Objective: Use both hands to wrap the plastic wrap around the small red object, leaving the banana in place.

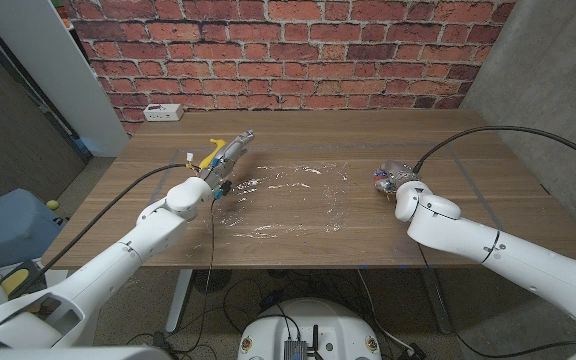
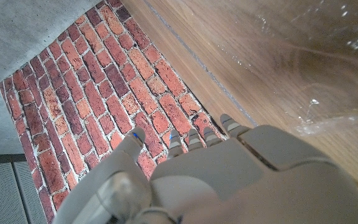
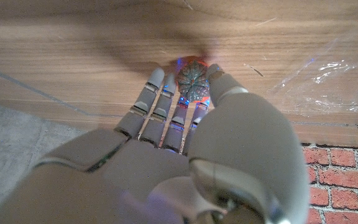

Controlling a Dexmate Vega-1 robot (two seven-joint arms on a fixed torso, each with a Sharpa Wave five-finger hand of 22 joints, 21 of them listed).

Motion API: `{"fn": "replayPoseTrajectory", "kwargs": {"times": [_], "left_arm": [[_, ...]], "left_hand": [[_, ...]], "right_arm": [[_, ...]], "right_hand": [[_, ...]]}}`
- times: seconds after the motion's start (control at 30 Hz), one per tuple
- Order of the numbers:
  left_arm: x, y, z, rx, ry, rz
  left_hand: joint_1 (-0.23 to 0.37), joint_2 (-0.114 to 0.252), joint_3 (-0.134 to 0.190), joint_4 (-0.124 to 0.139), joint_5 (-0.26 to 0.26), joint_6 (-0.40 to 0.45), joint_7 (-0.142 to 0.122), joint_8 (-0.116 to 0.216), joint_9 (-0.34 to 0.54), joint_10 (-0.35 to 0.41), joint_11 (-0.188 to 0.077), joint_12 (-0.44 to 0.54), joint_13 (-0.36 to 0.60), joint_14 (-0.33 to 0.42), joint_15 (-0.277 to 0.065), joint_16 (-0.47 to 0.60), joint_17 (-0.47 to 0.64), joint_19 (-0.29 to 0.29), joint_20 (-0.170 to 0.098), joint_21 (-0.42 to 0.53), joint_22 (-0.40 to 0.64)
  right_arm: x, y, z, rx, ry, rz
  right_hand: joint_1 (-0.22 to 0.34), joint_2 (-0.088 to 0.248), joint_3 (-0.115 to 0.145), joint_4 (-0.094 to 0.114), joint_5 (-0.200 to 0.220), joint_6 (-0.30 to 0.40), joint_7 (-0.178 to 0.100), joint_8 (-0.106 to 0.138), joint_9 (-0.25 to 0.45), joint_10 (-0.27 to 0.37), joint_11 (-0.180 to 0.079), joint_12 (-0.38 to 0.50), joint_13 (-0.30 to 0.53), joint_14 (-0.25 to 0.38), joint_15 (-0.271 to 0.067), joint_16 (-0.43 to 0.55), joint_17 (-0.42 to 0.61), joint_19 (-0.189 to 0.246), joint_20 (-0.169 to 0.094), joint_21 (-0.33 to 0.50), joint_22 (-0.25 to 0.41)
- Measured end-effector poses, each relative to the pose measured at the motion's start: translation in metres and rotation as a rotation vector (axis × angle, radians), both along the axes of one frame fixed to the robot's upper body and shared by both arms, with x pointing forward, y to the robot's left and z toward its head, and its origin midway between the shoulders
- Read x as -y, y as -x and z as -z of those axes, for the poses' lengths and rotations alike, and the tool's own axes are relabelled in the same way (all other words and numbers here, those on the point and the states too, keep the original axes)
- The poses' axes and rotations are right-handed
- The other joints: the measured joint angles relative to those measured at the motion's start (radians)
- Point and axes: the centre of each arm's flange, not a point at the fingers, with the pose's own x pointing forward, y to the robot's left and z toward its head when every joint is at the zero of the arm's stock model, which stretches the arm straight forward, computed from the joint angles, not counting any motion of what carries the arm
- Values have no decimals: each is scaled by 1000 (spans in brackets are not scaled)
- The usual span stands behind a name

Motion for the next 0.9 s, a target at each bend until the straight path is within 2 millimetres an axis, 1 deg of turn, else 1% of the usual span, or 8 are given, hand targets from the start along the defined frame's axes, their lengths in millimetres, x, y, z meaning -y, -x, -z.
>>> {"fn": "replayPoseTrajectory", "kwargs": {"times": [0.13,0.23,0.3,0.37,0.47,0.67,0.8,0.9], "left_arm": [[-1,0,1,-2,2,-1],[-1,0,1,-3,3,-1],[-2,0,2,-4,4,-2],[-2,0,3,-5,5,-4],[-3,1,3,-6,5,-5],[-3,2,3,-3,1,-3],[-2,4,2,-6,-13,-5],[-3,6,3,-12,-28,-10]], "left_hand": [[0,0,0,0,0,0,0,-7,0,0,0,0,0,0,0,0,0,0,0,0,0],[0,0,0,0,0,0,0,-7,0,0,0,0,0,0,0,0,0,0,0,0,0],[0,0,-4,-4,0,0,0,-7,0,0,0,0,0,0,0,0,0,0,0,0,0],[0,0,-4,-4,0,0,0,-7,0,0,0,-1,0,0,0,0,0,0,0,0,0],[0,0,-4,-4,0,0,0,-7,0,0,0,-4,0,0,0,0,0,0,0,0,0],[0,0,-4,-4,0,0,0,-7,0,0,0,-4,0,0,0,0,0,0,0,0,0],[0,0,-4,-4,0,0,0,-7,0,6,1,-4,0,5,-2,0,0,1,1,0,0],[0,0,-8,-8,0,14,7,-7,0,29,1,1,0,21,2,0,0,15,15,4,0]], "right_arm": [[-1,-1,1,16,13,12],[0,-1,0,29,19,18],[0,-1,-1,44,24,19],[0,-1,2,60,26,20],[1,0,4,84,27,19],[0,5,5,145,30,8],[-4,10,1,199,37,-10],[-8,14,-1,232,44,-26]], "right_hand": [[92,-8,-8,2,-6,99,1,18,8,73,-8,29,20,53,24,79,68,15,-15,48,7],[130,-40,-15,2,-2,181,8,39,17,145,-7,64,39,79,50,110,68,24,-13,92,14],[150,-60,-25,8,5,247,14,59,27,200,4,91,41,115,60,124,75,29,-14,139,25],[154,-64,-28,10,6,283,20,71,34,214,18,111,41,137,68,124,148,29,-14,174,34],[155,-65,-34,13,9,305,30,81,40,214,18,142,41,150,70,124,148,29,-14,202,39],[158,-68,-34,13,9,314,31,81,44,218,22,151,41,155,75,124,221,29,-14,223,44],[159,-69,-38,17,9,319,33,81,44,218,22,162,41,167,78,124,221,31,-12,232,44],[159,-69,-38,17,9,319,33,81,46,220,24,162,41,167,77,124,242,31,-12,238,45]]}}
